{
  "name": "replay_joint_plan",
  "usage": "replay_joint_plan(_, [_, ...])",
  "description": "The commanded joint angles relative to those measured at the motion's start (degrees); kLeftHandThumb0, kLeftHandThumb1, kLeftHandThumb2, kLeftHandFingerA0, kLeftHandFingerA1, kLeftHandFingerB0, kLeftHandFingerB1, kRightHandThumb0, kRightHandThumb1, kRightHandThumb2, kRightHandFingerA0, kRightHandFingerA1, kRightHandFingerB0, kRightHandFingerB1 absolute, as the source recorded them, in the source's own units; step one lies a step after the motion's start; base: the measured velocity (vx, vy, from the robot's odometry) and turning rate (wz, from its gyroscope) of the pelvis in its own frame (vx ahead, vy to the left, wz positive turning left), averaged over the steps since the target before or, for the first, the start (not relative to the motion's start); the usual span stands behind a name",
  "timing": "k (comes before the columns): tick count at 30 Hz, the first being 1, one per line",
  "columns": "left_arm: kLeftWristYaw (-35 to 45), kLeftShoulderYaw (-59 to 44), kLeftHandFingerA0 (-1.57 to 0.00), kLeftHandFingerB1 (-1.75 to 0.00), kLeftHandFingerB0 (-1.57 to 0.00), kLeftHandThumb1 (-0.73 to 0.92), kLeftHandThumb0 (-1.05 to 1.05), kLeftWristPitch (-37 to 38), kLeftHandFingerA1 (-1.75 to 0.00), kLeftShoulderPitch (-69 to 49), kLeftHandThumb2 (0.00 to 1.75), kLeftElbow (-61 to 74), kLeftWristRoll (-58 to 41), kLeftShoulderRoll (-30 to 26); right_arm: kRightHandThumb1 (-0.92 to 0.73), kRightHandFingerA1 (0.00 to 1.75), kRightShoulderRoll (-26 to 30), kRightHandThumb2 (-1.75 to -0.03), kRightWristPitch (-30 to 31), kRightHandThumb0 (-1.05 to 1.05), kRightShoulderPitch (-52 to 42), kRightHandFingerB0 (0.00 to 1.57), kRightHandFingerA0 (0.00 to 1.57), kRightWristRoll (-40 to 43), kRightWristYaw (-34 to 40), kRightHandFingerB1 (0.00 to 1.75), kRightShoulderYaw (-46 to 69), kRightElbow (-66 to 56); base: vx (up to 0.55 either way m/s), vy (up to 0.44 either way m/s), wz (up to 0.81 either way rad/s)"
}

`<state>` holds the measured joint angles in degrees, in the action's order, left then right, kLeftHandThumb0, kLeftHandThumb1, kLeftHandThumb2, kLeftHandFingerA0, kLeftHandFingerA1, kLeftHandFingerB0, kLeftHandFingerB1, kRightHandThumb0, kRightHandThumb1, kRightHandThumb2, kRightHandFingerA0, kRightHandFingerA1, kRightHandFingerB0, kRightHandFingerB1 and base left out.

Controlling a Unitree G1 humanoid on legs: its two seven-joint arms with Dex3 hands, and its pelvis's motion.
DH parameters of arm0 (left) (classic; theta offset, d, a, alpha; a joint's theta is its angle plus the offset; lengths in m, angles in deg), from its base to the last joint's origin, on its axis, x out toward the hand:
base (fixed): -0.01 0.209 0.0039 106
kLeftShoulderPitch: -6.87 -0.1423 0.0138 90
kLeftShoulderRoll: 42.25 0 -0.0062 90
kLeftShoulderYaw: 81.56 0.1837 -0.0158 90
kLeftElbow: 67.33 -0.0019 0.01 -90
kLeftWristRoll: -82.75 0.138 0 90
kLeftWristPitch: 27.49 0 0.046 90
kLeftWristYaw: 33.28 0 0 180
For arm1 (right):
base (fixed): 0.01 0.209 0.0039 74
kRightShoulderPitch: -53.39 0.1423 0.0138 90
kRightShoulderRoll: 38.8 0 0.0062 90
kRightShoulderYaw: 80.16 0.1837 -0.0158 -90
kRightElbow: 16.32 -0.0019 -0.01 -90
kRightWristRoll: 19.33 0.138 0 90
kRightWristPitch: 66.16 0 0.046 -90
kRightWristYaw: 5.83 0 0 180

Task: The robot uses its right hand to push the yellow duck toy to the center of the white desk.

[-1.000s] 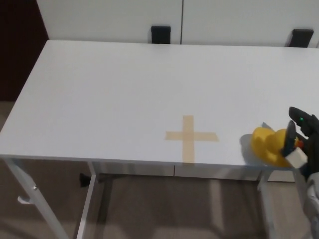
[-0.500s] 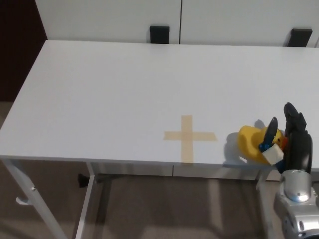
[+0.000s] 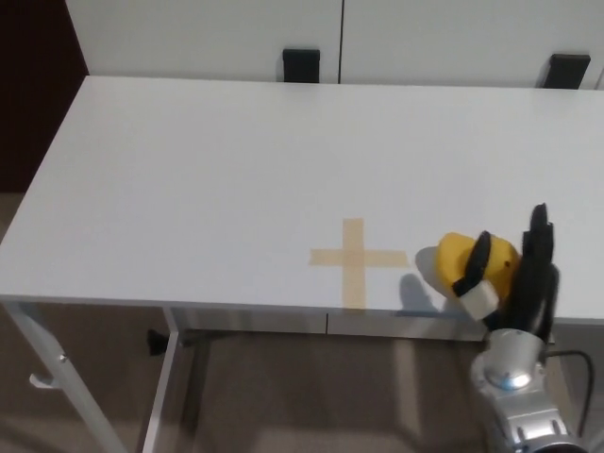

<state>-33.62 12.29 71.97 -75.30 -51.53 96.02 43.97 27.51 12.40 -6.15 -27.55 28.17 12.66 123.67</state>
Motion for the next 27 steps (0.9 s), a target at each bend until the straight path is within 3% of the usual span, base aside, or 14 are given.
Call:
replay_joint_plan(1, [-0.1,0.6,-1.52,-0.85,-1.45,-0.43,0.36,-2.0,-0.82,-0.3,1.48,0.1,0.4,0.1,-0.87,0.10,-2.9,-1.17,-7.4,-1.05,1.3,0.00,0.00,-0.4,0.0,0.00,-1.5,1.8,0.00,0.000,0.00])
replay_joint_plan(3, [-0.2,0.5,-1.47,-0.85,-1.44,-0.43,0.39,-2.1,-0.89,-0.2,1.48,0.2,0.3,0.1,-0.85,0.12,-3.4,-1.18,-8.2,-1.05,1.3,0.00,0.00,0.3,-2.0,0.02,-1.7,2.1,0.00,0.000,0.00])
replay_joint_plan(4, [-0.1,0.4,-1.39,-0.83,-1.54,-0.42,0.40,-2.1,-0.91,0.0,1.48,0.2,0.1,0.1,-0.85,0.15,-4.1,-1.17,-8.7,-1.05,1.5,0.00,0.00,1.4,-4.9,0.04,-2.0,2.4,0.00,0.000,0.00])
replay_joint_plan(9, [0.1,0.7,-1.39,-0.80,-1.52,-0.45,0.47,-2.0,-0.93,0.4,1.48,0.0,0.4,0.0,-0.86,0.12,-4.8,-1.16,-8.9,-1.05,2.1,0.00,0.00,2.6,-8.8,0.03,-2.1,2.5,0.00,0.000,0.00])
replay_joint_plan(10, [-0.2,1.1,-1.44,-0.83,-1.47,-0.46,0.30,-1.9,-0.88,0.5,1.42,0.0,0.8,-0.1,-0.85,0.14,-5.1,-1.17,-8.8,-1.05,2.1,0.00,0.00,2.7,-9.1,0.04,-2.2,2.5,0.00,0.000,0.00])
replay_joint_plan(11, [-0.4,1.4,-1.44,-0.83,-1.47,-0.46,0.30,-1.8,-0.88,0.5,1.42,0.0,1.1,-0.1,-0.85,0.14,-5.3,-1.17,-8.8,-1.05,2.1,0.00,0.00,2.8,-9.3,0.04,-2.2,2.6,0.00,0.000,0.00])
replay_joint_plan(12, [-0.6,1.4,-1.48,-0.88,-1.50,-0.37,0.34,-2.2,-0.87,0.6,1.43,-0.1,1.2,0.0,-0.84,0.14,-5.6,-1.17,-8.9,-1.05,1.9,0.00,0.00,3.1,-9.8,0.04,-2.1,2.5,0.00,0.000,0.00])
replay_joint_plan(17, [-0.6,1.4,-1.38,-0.81,-1.54,-0.44,0.45,-2.8,-0.90,1.1,1.55,-0.3,0.6,0.1,-0.84,0.13,-6.4,-1.16,-8.9,-1.05,1.4,0.00,0.00,3.9,-11.0,0.04,-1.8,2.3,0.00,0.000,0.00])
replay_joint_plan(19, [-0.7,1.4,-1.46,-0.87,-1.52,-0.41,0.39,-2.7,-0.85,1.1,1.47,-0.5,0.5,0.2,-0.86,0.10,-6.7,-1.19,-7.7,-1.05,0.7,0.00,0.00,3.9,-12.4,0.03,-2.3,2.0,0.00,0.000,0.00])
replay_joint_plan(20, [-0.7,1.2,-1.47,-0.90,-1.47,-0.50,0.24,-2.8,-0.93,1.2,1.31,-0.5,0.4,0.3,-0.87,0.11,-6.8,-1.20,-7.1,-1.05,0.4,0.00,0.00,3.7,-13.2,0.03,-2.7,1.9,0.00,0.000,0.00])
replay_joint_plan(23, [-0.6,1.0,-1.47,-0.90,-1.47,-0.50,0.24,-2.9,-0.93,1.3,1.31,-0.5,0.1,0.3,-0.87,0.11,-6.7,-1.20,-6.7,-1.05,0.1,0.00,0.00,3.5,-14.1,0.03,-3.2,1.9,0.00,0.000,0.00])
replay_joint_plan(24, [-0.4,1.1,-1.42,-0.88,-1.49,-0.44,0.45,-2.7,-0.92,1.3,1.61,-0.4,0.2,0.2,-0.84,0.13,-6.9,-1.20,-6.3,-1.05,-0.2,0.00,0.00,3.8,-14.5,0.03,-3.2,1.7,0.00,0.000,0.00])
replay_joint_plan(26, [-0.3,1.2,-1.42,-0.88,-1.49,-0.44,0.45,-2.5,-0.92,1.3,1.61,-0.4,0.3,0.1,-0.84,0.13,-7.1,-1.20,-6.1,-1.05,-0.5,0.00,0.00,4.0,-14.9,0.03,-3.3,1.6,0.00,0.000,0.00])
replay_joint_plan(27, [-0.3,1.3,-1.47,-0.86,-1.51,-0.47,0.35,-2.3,-0.85,1.4,1.46,-0.4,0.4,0.1,-0.83,0.13,-7.2,-1.19,-5.6,-1.05,-0.9,0.00,0.00,4.3,-15.3,0.06,-3.2,1.5,0.00,0.000,0.00])
